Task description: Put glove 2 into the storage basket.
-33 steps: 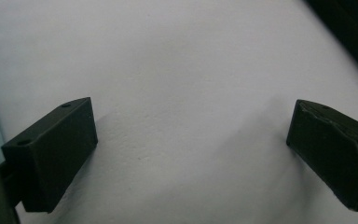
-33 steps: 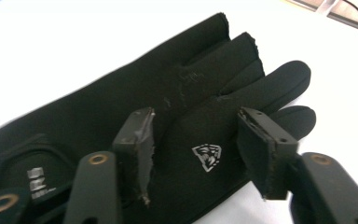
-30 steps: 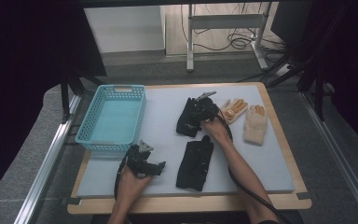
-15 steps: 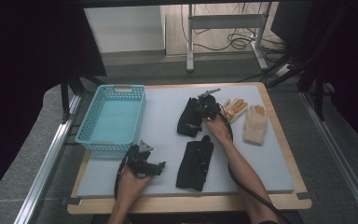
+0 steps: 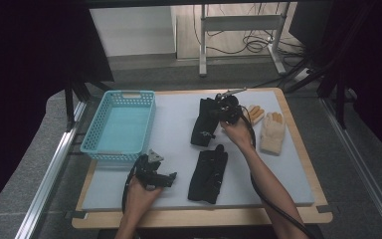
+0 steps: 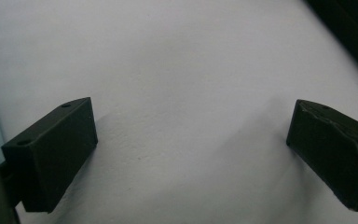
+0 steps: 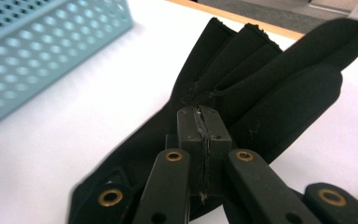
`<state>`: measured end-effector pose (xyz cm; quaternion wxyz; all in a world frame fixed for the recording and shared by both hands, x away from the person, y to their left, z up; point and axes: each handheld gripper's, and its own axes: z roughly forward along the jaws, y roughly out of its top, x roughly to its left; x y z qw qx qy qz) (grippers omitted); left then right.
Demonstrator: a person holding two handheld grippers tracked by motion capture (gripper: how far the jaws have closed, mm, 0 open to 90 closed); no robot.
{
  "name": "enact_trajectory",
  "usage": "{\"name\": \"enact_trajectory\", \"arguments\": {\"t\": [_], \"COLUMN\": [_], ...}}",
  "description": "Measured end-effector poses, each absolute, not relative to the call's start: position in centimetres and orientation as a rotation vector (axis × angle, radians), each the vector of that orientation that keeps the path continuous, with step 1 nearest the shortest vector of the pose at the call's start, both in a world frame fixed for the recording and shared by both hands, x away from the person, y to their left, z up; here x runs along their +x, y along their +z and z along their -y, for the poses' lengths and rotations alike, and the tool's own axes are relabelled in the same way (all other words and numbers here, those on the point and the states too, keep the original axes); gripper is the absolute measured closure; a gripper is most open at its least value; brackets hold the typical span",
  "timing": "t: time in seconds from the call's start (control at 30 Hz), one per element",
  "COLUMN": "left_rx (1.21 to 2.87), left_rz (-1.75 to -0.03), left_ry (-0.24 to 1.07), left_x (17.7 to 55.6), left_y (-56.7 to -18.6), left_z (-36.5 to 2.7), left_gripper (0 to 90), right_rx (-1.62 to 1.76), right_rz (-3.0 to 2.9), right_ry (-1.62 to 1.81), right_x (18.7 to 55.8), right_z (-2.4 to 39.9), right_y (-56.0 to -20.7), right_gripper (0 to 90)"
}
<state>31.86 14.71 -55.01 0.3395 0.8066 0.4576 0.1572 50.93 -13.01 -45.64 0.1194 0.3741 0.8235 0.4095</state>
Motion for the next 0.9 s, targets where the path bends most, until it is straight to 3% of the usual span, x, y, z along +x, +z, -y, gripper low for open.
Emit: {"name": "enact_trajectory", "arguments": {"t": [0.5,0.9], "left_rx": [2.097,2.091], "left_rz": [-1.194,-1.198], "left_ry": [0.408,0.408], "left_x": [31.8,31.8], "left_y": [-55.0,-55.0], "left_z": [-14.7,-14.7], "left_gripper": [2.0,2.0], "right_rx": [1.021,1.044], "right_rz": [-2.458,-2.523], "right_ry": [1.342,1.442], "right_x": [44.1,37.2], "right_z": [14.4,15.7], "right_y": [-41.8,-42.1], "right_gripper": [88.1,88.0]}}
